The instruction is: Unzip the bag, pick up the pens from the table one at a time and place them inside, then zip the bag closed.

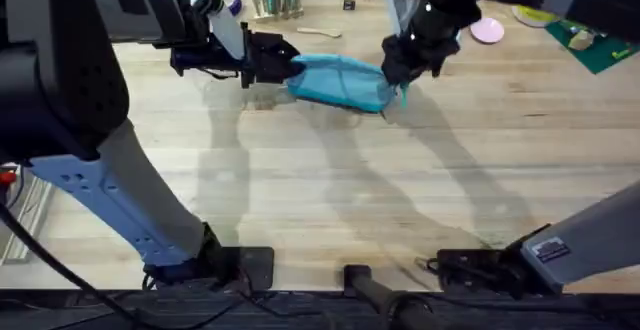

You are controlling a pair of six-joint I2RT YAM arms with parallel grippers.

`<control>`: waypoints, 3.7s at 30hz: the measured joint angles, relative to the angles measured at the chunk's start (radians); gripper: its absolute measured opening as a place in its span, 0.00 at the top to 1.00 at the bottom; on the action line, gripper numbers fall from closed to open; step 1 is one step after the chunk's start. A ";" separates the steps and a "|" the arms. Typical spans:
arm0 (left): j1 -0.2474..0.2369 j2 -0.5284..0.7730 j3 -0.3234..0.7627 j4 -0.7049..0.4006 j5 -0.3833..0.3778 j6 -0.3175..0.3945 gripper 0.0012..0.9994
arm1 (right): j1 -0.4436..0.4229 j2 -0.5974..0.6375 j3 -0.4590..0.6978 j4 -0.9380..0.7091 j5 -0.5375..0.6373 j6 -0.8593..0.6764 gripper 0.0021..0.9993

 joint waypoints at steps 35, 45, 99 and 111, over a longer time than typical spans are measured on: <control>0.010 0.000 -0.005 0.001 -0.012 0.000 0.96 | -0.033 -0.210 -0.221 0.080 0.066 0.023 0.00; 0.010 0.000 -0.005 0.000 -0.012 0.000 0.96 | 0.111 -0.365 -0.221 0.097 0.078 -0.209 0.00; 0.027 -0.919 -0.006 -0.550 -0.663 -0.819 0.00 | 0.217 -0.509 -0.223 0.042 0.079 -0.119 0.00; 0.027 -0.935 -0.006 -0.597 -0.681 -0.890 0.00 | 0.217 -0.521 -0.223 0.028 0.079 -0.100 0.00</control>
